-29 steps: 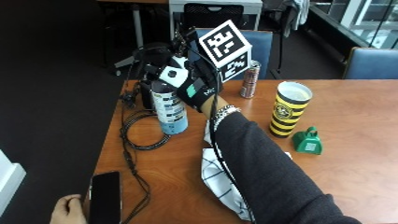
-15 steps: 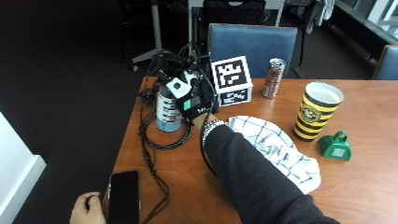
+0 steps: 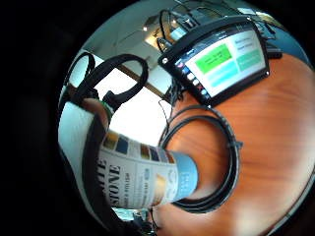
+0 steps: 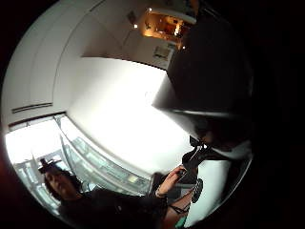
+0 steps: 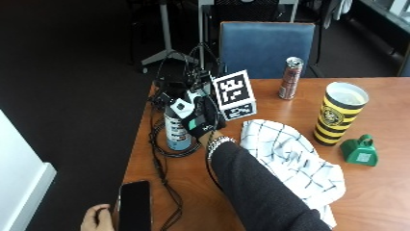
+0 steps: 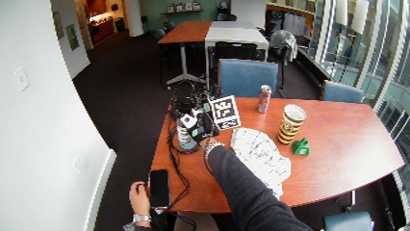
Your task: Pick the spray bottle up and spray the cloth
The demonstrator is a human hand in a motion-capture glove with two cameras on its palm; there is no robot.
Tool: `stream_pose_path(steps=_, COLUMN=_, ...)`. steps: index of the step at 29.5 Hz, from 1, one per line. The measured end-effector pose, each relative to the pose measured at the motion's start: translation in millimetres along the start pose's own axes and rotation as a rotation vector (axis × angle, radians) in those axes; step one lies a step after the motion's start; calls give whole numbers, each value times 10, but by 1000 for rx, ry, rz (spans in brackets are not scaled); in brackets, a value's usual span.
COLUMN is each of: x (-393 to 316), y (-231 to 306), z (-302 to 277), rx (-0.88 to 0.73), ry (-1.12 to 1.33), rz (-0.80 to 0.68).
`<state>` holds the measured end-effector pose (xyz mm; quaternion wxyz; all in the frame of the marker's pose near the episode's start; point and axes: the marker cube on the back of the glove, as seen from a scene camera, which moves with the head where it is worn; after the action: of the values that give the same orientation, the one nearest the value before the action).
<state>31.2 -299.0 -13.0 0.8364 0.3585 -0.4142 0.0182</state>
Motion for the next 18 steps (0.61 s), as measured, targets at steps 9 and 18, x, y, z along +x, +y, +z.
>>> stream_pose_path(steps=9, x=-379, y=-93, z=29, rx=25, ry=41, rz=-106)
stream_pose_path(steps=18, x=-626, y=-229, z=13, rx=40, ry=38, rz=-155)
